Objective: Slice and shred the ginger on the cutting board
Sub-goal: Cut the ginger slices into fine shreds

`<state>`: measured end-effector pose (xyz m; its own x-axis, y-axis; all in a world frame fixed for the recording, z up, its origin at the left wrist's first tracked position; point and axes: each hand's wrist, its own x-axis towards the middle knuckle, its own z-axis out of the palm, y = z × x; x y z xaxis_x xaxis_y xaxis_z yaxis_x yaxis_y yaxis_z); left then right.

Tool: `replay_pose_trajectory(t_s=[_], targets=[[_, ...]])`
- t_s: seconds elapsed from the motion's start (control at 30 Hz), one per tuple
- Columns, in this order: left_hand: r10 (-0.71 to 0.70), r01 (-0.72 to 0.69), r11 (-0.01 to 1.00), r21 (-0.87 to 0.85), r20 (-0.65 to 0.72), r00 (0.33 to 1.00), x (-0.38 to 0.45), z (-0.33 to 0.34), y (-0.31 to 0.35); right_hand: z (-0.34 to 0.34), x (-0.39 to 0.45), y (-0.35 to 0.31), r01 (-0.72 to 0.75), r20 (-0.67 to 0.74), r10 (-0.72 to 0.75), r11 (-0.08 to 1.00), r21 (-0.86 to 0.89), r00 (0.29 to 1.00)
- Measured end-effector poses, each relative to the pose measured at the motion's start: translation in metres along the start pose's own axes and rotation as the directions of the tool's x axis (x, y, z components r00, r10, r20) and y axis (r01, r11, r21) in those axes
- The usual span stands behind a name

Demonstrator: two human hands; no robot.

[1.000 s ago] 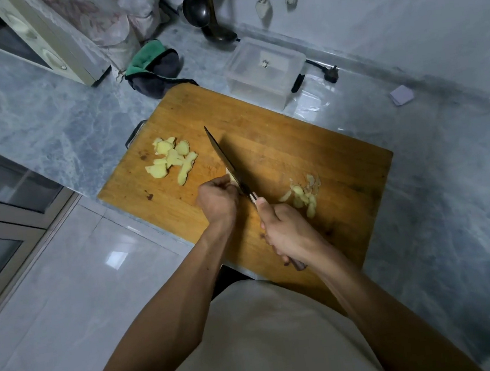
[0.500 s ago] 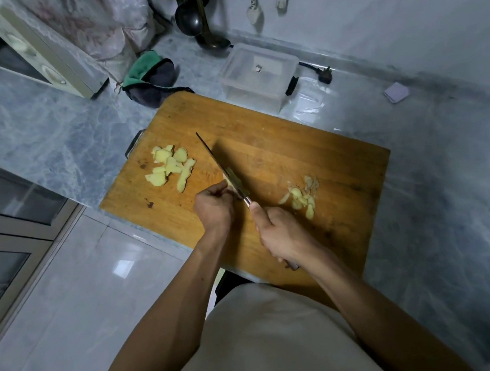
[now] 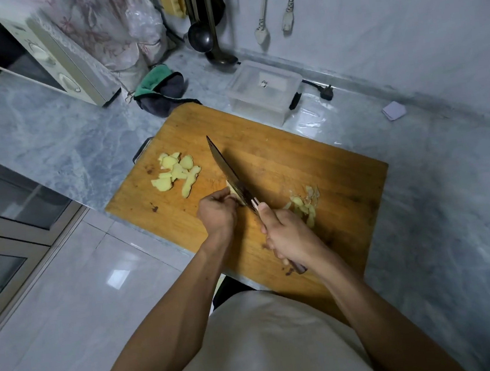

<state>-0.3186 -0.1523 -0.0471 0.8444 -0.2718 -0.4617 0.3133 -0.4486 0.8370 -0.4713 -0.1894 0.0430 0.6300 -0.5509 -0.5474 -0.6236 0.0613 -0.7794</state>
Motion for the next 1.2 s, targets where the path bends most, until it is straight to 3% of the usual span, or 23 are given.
replay_pose_trajectory(t_s=[0.83,1.2], targets=[[-0.046,0.045,0.999,-0.008,-0.024,0.999,-0.011,0.003,0.015,0.004,-0.01,-0.007,-0.042,-0.023,0.041,0.998,-0.042,0.999],[0.037,-0.038,0.995,0.097,0.011,0.999,-0.016,0.001,0.021,-0.007,-0.01,-0.008,-0.138,0.025,0.135,0.978,0.154,0.99]])
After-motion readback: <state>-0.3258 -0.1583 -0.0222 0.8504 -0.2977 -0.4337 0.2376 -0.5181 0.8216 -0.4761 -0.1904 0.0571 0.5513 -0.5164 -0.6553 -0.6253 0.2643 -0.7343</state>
